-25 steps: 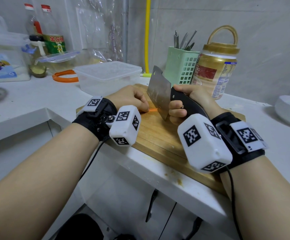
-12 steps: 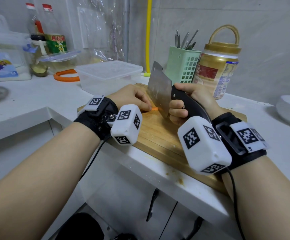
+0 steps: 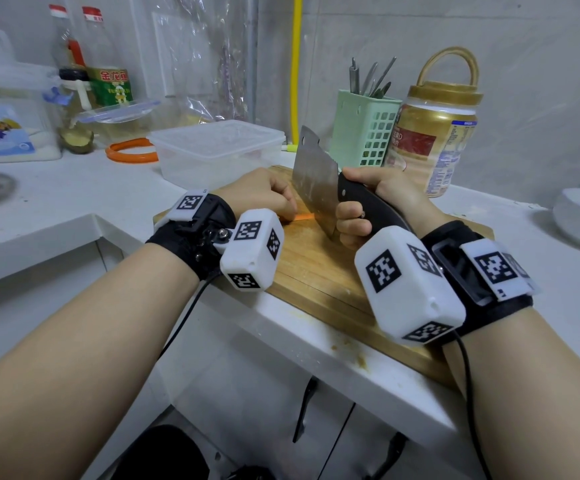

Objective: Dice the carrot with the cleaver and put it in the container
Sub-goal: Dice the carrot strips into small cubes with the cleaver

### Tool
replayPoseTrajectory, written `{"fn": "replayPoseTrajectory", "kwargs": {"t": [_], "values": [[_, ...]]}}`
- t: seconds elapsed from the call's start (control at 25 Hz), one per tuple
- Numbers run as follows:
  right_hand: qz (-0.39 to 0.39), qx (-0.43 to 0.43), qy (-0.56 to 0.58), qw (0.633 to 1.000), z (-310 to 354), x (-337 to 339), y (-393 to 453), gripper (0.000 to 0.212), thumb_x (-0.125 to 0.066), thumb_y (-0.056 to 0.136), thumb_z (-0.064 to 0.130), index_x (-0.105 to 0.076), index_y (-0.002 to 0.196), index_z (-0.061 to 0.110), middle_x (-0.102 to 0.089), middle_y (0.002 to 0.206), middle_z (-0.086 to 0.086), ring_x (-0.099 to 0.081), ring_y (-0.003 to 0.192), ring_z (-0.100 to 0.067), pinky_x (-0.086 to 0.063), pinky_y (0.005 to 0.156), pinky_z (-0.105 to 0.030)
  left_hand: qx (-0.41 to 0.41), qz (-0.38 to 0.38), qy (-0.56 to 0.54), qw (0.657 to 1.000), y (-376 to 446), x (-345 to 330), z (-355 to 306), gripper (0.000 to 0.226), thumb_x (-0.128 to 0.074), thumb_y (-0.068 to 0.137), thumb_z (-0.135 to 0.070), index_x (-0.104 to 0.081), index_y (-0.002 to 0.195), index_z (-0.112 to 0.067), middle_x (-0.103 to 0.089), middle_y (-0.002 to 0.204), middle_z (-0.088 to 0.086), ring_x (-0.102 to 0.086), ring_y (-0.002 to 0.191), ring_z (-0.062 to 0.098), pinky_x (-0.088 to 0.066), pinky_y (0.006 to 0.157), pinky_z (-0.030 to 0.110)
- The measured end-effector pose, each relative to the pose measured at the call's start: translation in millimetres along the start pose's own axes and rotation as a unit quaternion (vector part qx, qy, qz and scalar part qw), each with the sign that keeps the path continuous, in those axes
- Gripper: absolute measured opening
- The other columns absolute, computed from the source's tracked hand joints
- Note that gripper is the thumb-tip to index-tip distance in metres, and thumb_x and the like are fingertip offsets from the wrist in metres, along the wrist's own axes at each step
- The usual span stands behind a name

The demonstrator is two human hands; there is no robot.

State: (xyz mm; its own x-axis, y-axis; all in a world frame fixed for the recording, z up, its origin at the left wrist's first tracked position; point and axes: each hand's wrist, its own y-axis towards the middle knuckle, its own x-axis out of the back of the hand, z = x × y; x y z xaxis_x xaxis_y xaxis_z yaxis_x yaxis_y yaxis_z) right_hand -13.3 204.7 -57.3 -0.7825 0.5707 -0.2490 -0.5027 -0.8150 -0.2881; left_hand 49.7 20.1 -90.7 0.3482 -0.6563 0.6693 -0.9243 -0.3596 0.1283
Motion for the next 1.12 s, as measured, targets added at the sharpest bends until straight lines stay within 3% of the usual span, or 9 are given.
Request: {"fn": "replayPoseTrajectory", "kwargs": {"t": [0.16,0.36,0.52,0.6,0.88,1.12], "values": [[0.007,0.004,0.035,0.999,1.2,4.8,-0.3,0.034,-0.036,0.099,0.033,-0.042,0.074,0.011,-0.038,0.042,-0.001,-0.034,0.029,-0.013,-0.023,0.043,-0.014,-0.001,0.003,-0.002,1.0,-0.1,1.3,0.7,0.005,-0.071,0.08,-0.004,-0.072,0.082,-0.008,-0.064,0.058,-0.016,-0.057,0.056,-0.008,-0.043,0.053,0.005],[0.0,0.018,0.038,0.999,-0.7,8.5,-2.2,0.036,-0.037,0.099,0.034,-0.043,0.071,0.012,-0.037,0.043,0.0,-0.034,0.03,-0.012,-0.018,0.05,-0.022,-0.023,0.003,-0.004,1.0,-1.7,1.6,1.2,0.005,-0.074,0.081,-0.007,-0.073,0.086,-0.006,-0.062,0.052,-0.022,-0.055,0.054,-0.011,-0.039,0.053,0.003],[-0.002,0.031,0.05,0.998,-0.9,7.9,-3.6,0.037,-0.038,0.098,0.036,-0.04,0.07,0.012,-0.037,0.044,0.0,-0.034,0.031,-0.013,-0.014,0.055,-0.024,-0.027,-0.002,-0.012,1.0,-0.1,1.1,4.3,0.006,-0.078,0.08,-0.011,-0.075,0.085,-0.011,-0.067,0.067,-0.014,-0.057,0.064,-0.006,-0.045,0.06,0.006],[0.004,0.027,0.045,0.999,-1.7,5.6,-4.2,0.036,-0.037,0.098,0.036,-0.04,0.071,0.012,-0.037,0.043,0.0,-0.033,0.03,-0.014,-0.015,0.054,-0.025,-0.028,-0.002,-0.015,0.999,-0.3,0.4,4.6,0.007,-0.078,0.079,-0.011,-0.076,0.086,-0.01,-0.068,0.073,-0.009,-0.058,0.067,-0.005,-0.045,0.064,0.006],[0.0,0.023,0.011,1.0,-4.0,-0.4,-2.3,0.037,-0.038,0.098,0.035,-0.043,0.07,0.012,-0.037,0.042,0.0,-0.033,0.029,-0.014,-0.015,0.052,-0.026,-0.031,0.006,-0.019,0.999,-4.1,0.8,0.3,0.005,-0.075,0.081,-0.007,-0.075,0.086,-0.008,-0.066,0.06,-0.024,-0.058,0.063,-0.012,-0.042,0.06,0.002],[-0.002,0.001,0.014,1.0,-0.3,2.1,-0.2,0.033,-0.038,0.099,0.035,-0.042,0.075,0.013,-0.037,0.043,-0.002,-0.033,0.03,-0.014,-0.023,0.044,-0.018,-0.02,0.008,-0.015,1.0,-2.0,0.9,0.0,0.014,-0.067,0.082,0.002,-0.074,0.093,-0.004,-0.065,0.076,-0.016,-0.058,0.075,0.002,-0.046,0.064,0.007]]}}
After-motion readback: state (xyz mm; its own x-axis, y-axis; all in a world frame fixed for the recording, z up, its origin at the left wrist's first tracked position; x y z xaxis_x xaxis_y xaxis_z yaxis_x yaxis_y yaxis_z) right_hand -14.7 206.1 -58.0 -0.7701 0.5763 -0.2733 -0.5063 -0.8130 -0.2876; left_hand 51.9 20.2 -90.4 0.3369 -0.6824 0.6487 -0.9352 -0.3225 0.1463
